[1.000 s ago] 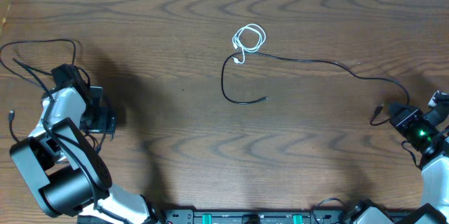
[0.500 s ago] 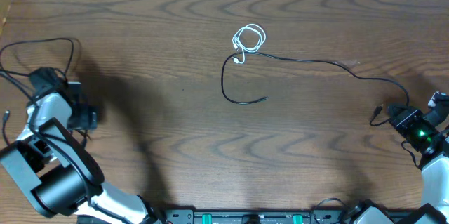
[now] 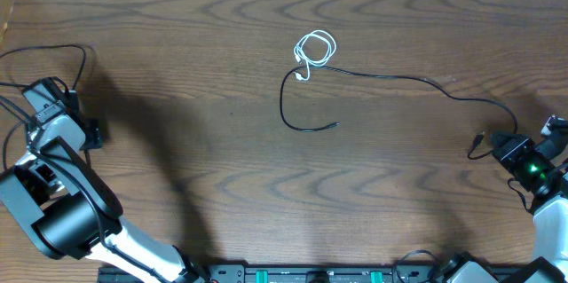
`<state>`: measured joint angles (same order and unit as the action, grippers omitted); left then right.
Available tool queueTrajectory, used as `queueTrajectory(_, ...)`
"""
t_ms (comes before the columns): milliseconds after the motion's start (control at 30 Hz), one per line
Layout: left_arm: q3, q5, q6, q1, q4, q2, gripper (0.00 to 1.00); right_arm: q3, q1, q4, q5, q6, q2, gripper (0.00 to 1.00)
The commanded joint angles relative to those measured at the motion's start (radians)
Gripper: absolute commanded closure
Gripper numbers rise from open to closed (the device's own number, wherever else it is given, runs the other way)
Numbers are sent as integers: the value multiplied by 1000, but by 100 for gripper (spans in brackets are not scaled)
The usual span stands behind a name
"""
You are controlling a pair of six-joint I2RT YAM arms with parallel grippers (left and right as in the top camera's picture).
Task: Untangle cables
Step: 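Swing the left gripper back to the white cable loop at center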
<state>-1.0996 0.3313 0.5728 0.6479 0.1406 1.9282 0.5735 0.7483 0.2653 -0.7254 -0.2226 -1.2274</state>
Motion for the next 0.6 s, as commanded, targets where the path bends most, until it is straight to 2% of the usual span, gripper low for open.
queueTrajectory(0, 66, -8, -24, -6, 36, 106, 2, 4, -11, 1, -6, 14, 12, 99)
queueTrajectory(167, 52, -32, -24, -61, 33, 85, 2, 4, -11, 1, -6, 14, 12, 99)
queueTrajectory(467, 6, -314, -104, -200, 26, -64, 2, 4, -11, 1, -6, 15, 12, 99)
queueTrajectory(567, 6, -411, -176, -247, 13, -126, 2, 4, -10, 1, -4, 15, 12, 99)
